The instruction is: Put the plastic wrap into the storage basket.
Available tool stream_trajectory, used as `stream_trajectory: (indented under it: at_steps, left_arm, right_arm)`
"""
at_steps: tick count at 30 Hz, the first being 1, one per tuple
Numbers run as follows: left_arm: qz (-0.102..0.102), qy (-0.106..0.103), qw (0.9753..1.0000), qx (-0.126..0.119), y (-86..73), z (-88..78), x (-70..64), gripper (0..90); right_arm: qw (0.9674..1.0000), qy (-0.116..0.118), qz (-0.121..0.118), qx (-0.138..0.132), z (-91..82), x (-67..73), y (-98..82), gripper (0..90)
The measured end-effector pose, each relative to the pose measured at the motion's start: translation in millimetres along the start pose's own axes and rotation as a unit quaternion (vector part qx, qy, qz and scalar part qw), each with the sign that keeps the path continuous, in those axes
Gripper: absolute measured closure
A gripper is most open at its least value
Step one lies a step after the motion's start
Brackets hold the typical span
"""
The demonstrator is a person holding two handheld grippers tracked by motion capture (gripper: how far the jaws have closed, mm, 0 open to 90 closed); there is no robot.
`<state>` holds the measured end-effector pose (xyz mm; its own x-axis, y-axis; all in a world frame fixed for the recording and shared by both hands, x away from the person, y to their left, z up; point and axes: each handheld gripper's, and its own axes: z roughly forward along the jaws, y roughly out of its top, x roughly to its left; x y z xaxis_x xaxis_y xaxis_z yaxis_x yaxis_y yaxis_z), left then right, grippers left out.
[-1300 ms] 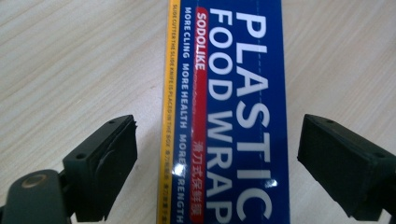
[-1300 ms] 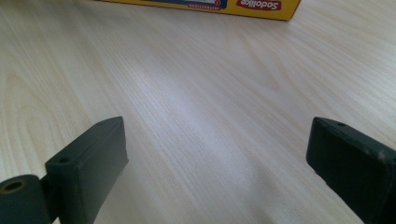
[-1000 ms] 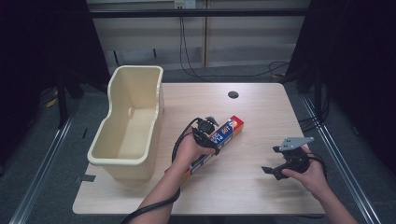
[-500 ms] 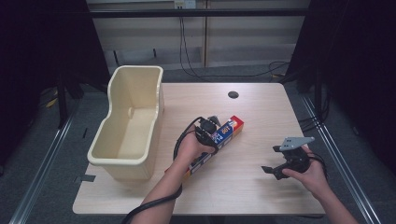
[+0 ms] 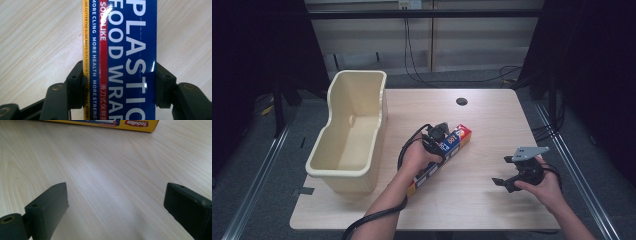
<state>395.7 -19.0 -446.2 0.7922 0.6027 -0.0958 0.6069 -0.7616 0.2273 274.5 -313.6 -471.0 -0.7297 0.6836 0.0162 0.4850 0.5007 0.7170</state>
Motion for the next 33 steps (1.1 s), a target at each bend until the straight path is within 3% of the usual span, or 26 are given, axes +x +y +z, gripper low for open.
stream_trajectory:
  at_steps: [3,5,7,11,16,21,25,33]
  left_arm:
    - [-0.019,-0.008,0.9998,0.004,-0.8,-7.1,-0.2,40.5]
    - [-0.011,-0.012,0.9998,0.012,-0.4,-10.1,1.2,40.5]
    - [-0.026,-0.016,0.9995,0.004,-1.9,-16.2,2.0,40.5]
    - [-0.031,-0.026,0.9992,-0.001,-2.9,-28.0,5.4,40.4]
    - [-0.032,-0.018,0.9993,0.003,-3.6,-37.5,5.8,40.4]
    - [-0.044,-0.03,0.9986,0.003,-5.8,-48.7,10.5,40.4]
    - [-0.043,-0.026,0.9987,0.011,-5.7,-55.9,12.2,40.4]
    - [-0.049,-0.031,0.9983,0.005,-3.8,-75.4,15.1,40.4]
  right_arm:
    - [1.0,0.001,0.001,0.0,-0.3,0.4,0.2,5.4]
    - [1.0,0.002,-0.001,-0.002,-0.2,0.3,0.3,5.4]
    - [1.0,0.001,-0.001,-0.002,-0.6,0.5,0.5,5.4]
    - [1.0,0.002,-0.001,-0.003,-0.6,0.5,0.7,5.3]
    - [1.0,0.004,-0.001,-0.002,-0.2,1.1,0.9,5.0]
    - [1.0,0.008,-0.001,-0.004,0.4,1.1,1.2,3.6]
    - [0.9999,0.01,-0.004,-0.003,0.9,1.2,1.1,2.8]
    - [0.9999,0.01,-0.003,-0.003,1.1,0.7,0.8,2.5]
